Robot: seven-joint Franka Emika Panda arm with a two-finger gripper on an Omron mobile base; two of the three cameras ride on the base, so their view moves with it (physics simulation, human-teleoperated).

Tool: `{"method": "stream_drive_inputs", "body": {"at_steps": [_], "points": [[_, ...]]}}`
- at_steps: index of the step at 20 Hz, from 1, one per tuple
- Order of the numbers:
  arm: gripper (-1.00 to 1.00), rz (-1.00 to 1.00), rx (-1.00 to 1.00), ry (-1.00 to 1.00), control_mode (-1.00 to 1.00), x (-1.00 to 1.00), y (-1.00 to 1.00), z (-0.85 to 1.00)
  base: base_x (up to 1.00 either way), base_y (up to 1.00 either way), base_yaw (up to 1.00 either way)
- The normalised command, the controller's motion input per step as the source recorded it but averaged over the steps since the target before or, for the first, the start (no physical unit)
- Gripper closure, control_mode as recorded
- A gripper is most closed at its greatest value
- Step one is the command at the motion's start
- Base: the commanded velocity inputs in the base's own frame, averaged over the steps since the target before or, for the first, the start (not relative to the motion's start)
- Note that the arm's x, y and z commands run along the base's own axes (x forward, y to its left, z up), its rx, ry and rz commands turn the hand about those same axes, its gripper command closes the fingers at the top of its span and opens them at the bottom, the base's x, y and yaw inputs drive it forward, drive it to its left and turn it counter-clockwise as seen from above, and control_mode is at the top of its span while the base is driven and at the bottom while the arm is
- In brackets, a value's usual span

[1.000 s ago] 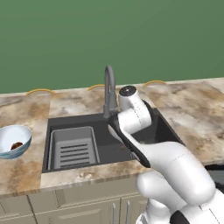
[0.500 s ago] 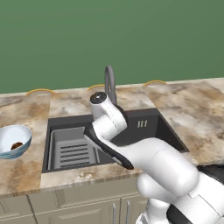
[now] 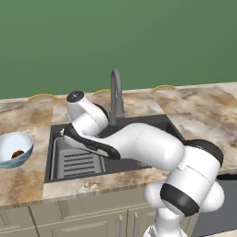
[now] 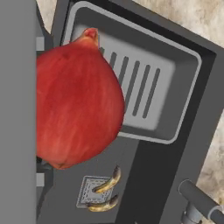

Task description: There is a mixed pile of frozen fruits and vegetables on the counter. Locate all the frozen vegetables and place the items in a bowl on the counter. Take all the frozen fruits and defrost them in a running sink.

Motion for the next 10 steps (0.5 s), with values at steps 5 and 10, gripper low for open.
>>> {"method": "stream_drive_inputs", "body": {"at_steps": [5, 10], "points": [[1.0, -0.1, 0.05, -0.1, -1.0, 0.06, 0.82, 0.0, 0.0, 0.0, 0.0], [1.0, -0.26, 0.06, -0.2, -1.0, 0.0, 0.44, -0.03, 0.0, 0.0, 0.0]]}}
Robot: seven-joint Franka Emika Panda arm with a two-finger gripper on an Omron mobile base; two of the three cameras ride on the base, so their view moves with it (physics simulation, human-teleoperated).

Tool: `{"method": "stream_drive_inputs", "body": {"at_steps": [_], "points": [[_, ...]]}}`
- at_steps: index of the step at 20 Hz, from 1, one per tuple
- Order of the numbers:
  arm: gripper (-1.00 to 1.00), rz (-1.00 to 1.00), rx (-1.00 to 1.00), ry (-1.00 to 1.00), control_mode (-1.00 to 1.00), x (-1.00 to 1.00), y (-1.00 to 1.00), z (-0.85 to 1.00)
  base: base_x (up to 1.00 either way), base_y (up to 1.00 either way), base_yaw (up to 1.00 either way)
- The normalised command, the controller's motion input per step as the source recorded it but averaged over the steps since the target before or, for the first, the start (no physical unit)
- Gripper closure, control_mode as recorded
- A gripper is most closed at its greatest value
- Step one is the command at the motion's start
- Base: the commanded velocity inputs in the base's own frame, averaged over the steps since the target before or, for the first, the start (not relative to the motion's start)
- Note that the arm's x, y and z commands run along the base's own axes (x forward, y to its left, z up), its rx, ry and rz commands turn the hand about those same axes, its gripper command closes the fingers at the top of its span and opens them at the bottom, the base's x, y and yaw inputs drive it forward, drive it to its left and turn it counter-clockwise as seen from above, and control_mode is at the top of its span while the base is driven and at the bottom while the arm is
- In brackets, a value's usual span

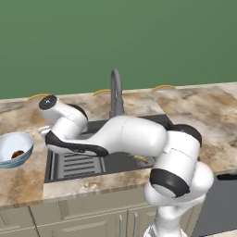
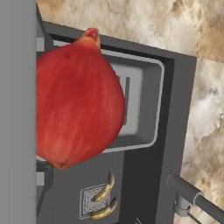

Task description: There is a mixed pile of frozen fruits and vegetables on the counter. Locate all the frozen vegetables and place the items in a bowl on the counter. Take all the frozen fruits and defrost them in a running sink.

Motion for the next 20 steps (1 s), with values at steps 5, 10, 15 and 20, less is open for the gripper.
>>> {"method": "stream_drive_inputs", "body": {"at_steps": [5, 10, 15, 20], "points": [[1.0, -0.29, 0.11, -0.23, -1.0, 0.01, 0.32, 0.0, 0.0, 0.0, 0.0], [1.0, -0.22, 0.05, -0.07, -1.0, 0.0, 0.54, 0.03, 0.0, 0.0, 0.0], [1.0, -0.19, 0.06, -0.05, -1.0, 0.0, 0.54, 0.36, 0.0, 0.0, 0.0], [1.0, -0.13, 0.08, -0.02, -1.0, 0.02, 0.61, 0.39, 0.0, 0.0, 0.0]]}}
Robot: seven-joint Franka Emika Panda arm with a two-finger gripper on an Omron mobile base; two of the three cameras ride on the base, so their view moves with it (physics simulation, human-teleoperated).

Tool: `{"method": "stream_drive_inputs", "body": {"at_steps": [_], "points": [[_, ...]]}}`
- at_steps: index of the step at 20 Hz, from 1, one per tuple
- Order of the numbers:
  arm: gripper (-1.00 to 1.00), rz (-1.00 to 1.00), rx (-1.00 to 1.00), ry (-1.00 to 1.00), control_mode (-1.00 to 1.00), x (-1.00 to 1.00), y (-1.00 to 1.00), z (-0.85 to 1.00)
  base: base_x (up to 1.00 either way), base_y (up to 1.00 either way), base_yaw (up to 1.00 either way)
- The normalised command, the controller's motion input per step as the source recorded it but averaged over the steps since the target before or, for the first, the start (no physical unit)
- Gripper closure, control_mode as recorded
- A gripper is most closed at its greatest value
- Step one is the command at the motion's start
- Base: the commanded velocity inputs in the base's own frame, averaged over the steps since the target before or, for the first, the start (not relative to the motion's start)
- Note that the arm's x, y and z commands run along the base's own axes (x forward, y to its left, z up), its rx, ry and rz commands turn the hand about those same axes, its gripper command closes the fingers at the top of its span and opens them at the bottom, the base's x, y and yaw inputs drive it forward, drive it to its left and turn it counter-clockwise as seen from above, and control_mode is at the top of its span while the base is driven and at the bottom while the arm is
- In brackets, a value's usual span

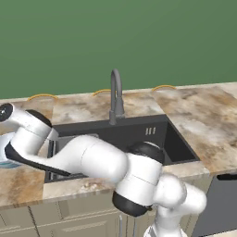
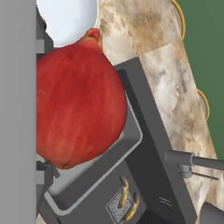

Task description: There is a mixed pile of frozen fruits and vegetables on the counter. Locate all the frozen vegetables and place the items in a bowl on the counter. Take all the frozen fruits and defrost them in a running sink.

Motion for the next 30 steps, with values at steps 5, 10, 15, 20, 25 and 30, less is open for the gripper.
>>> {"method": "stream_drive_inputs", "body": {"at_steps": [5, 10, 15, 20, 25, 30], "points": [[1.0, -0.08, 0.0, 0.0, -1.0, 0.19, 0.83, 0.01, 0.0, 0.0, 0.0], [1.0, 0.0, 0.06, 0.09, -1.0, 0.2, 0.46, -0.13, 0.0, 0.0, 0.0], [1.0, 0.0, 0.14, 0.22, -1.0, 0.02, 0.25, -0.03, 0.0, 0.0, 0.0], [1.0, 0.03, 0.19, 0.33, -1.0, -0.16, 0.19, -0.12, 0.0, 0.0, 0.0], [1.0, 0.01, 0.2, 0.31, -1.0, -0.29, 0.02, -0.3, 0.0, 0.0, 0.0], [1.0, 0.01, 0.18, 0.2, -1.0, -0.12, -0.32, -0.22, 0.0, 0.0, 0.0]]}}
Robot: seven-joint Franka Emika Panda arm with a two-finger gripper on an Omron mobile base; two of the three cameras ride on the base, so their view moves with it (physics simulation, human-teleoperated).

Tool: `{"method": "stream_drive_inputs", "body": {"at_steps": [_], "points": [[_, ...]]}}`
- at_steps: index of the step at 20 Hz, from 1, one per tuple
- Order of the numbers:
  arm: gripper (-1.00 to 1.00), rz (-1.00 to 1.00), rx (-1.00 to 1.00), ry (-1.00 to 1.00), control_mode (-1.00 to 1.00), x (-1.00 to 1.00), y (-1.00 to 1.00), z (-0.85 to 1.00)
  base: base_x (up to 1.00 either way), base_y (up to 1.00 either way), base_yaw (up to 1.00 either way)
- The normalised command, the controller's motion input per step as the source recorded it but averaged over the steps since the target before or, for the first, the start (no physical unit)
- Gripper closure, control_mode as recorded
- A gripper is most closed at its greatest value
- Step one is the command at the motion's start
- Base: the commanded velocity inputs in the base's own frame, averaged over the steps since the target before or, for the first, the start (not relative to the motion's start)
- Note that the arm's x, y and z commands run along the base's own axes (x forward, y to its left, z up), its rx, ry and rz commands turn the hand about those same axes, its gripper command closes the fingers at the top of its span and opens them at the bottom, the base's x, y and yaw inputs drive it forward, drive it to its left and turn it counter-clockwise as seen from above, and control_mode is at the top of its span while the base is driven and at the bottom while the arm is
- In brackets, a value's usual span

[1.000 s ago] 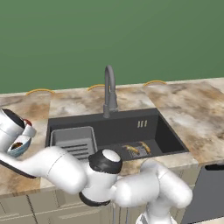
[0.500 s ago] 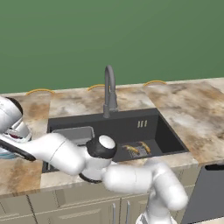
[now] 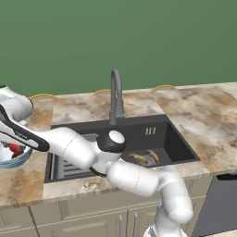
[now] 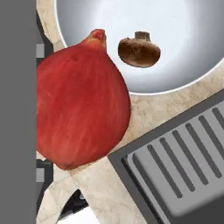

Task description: There is a mixed pile of frozen fruits and vegetables on the counter. Locate all the frozen vegetables and place the items in a bowl on the counter. Take all the frozen fruits and defrost them in a running sink.

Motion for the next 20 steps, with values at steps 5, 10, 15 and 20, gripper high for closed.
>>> {"method": "stream_drive_inputs", "body": {"at_steps": [5, 10, 15, 20], "points": [[1.0, 0.01, 0.14, 0.01, -1.0, 0.01, -0.39, 0.02, 0.0, 0.0, 0.0], [1.0, 0.07, -0.11, -0.21, -1.0, 0.0, 0.2, 0.01, 0.0, 0.0, 0.0], [1.0, 0.02, -0.05, -0.16, -1.0, 0.04, 0.08, -0.05, 0.0, 0.0, 0.0], [1.0, 0.0, -0.01, 0.08, -1.0, 0.29, 0.0, 0.3, 0.0, 0.0, 0.0]]}}
